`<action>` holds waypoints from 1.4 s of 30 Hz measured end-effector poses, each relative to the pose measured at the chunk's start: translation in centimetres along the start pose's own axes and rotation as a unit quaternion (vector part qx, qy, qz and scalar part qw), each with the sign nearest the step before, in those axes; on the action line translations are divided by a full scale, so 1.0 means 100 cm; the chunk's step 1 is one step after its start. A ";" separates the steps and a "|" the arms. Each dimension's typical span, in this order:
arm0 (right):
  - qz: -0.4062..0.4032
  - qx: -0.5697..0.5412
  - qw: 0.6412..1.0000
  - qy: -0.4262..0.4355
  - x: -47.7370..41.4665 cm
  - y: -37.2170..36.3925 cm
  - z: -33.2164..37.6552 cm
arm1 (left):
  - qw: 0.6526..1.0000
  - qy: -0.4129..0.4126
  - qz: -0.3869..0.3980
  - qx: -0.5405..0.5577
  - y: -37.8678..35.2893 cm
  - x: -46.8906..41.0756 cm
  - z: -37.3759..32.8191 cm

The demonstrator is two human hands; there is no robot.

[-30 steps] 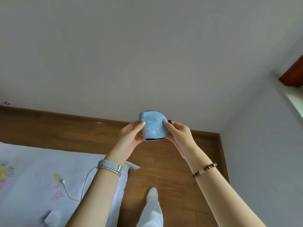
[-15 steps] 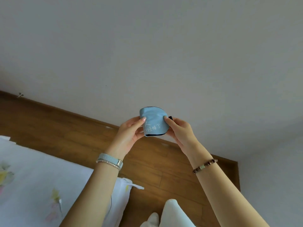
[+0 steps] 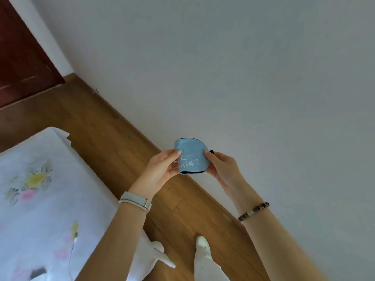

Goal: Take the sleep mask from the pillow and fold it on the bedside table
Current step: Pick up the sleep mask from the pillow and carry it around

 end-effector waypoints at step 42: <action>0.422 0.185 0.887 -0.040 -0.392 -0.515 0.057 | 0.895 -0.203 -0.365 0.159 0.379 -0.140 -0.304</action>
Point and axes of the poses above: each hand's wrist, its own x-axis away from the middle knuckle, its own y-axis out of the back of the hand, z = x × y, the point moved 4 cm from there along -x, towards the middle knuckle, and after that the axes turned 5 degrees about y, right-handed, at the moved point
